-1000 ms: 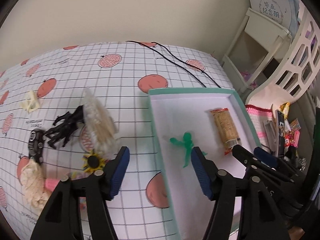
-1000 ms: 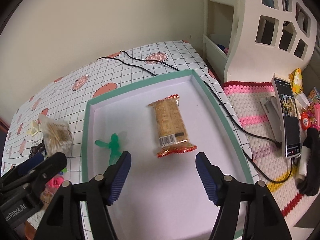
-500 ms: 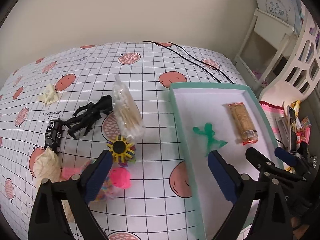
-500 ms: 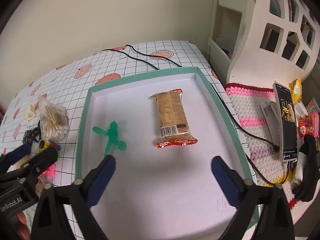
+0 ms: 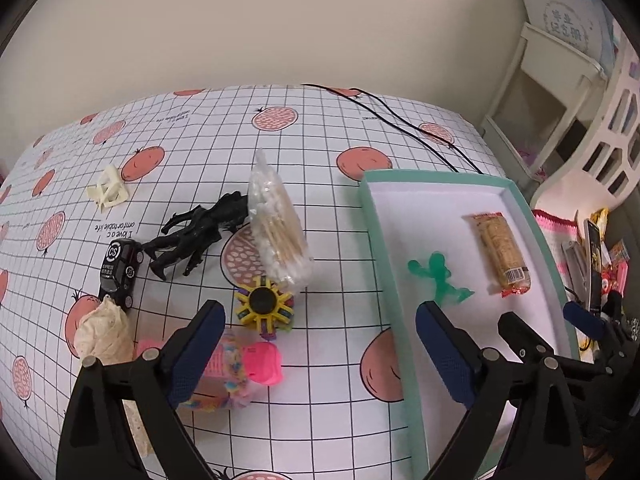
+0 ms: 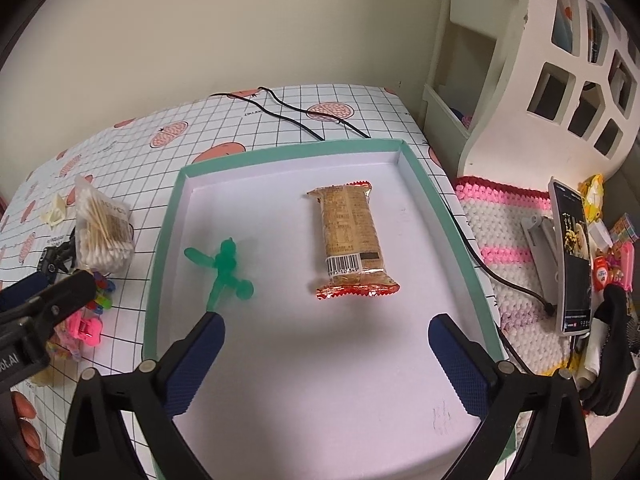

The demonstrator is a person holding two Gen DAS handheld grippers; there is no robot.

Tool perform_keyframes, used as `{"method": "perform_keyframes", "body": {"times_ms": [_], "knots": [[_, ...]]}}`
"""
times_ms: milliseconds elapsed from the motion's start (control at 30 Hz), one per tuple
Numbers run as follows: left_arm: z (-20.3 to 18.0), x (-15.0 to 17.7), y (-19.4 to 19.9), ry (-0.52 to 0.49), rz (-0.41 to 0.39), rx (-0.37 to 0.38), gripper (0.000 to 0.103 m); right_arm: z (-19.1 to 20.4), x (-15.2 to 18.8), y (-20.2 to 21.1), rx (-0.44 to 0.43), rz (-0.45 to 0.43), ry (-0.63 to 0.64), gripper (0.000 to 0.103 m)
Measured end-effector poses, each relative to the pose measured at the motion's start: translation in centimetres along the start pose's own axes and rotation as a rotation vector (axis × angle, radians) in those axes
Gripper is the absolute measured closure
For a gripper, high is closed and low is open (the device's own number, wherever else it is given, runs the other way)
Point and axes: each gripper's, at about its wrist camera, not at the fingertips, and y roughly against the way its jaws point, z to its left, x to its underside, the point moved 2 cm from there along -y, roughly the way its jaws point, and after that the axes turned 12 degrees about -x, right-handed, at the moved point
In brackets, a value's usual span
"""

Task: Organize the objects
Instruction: 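Withdraw both grippers from the tray back toward the scattered items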

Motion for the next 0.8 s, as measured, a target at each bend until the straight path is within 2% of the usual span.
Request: {"method": "perform_keyframes", "body": {"times_ms": [133, 300, 500, 633, 800], "knots": [[0.3, -0.1, 0.0, 0.006, 0.001, -0.002, 0.006, 0.1, -0.2, 0.1, -0.003, -0.010, -0.005, 0.000], [1.5, -0.5, 0.3, 0.029, -0.001, 0.003, 0.006, 1.4, -1.1, 1.4, -0.055, -0.082, 0.023, 0.000], [4.1, -1.1, 0.8, 0.063, 0.029, -0.002, 0.006, 4.9, -1.4, 1.6, -0.124, -0.097, 0.095, 0.000], [7.3, -1.4, 1.0, 0.141, 0.044, -0.041, 0.006, 7.5, -1.2, 1.1, -0.159, -0.077, 0.141, 0.000], [12.6, -1.1, 0.6, 0.297, 0.108, -0.098, 0.006, 10.0, -0.9, 0.7, -0.222, -0.064, 0.153, 0.000]]}}
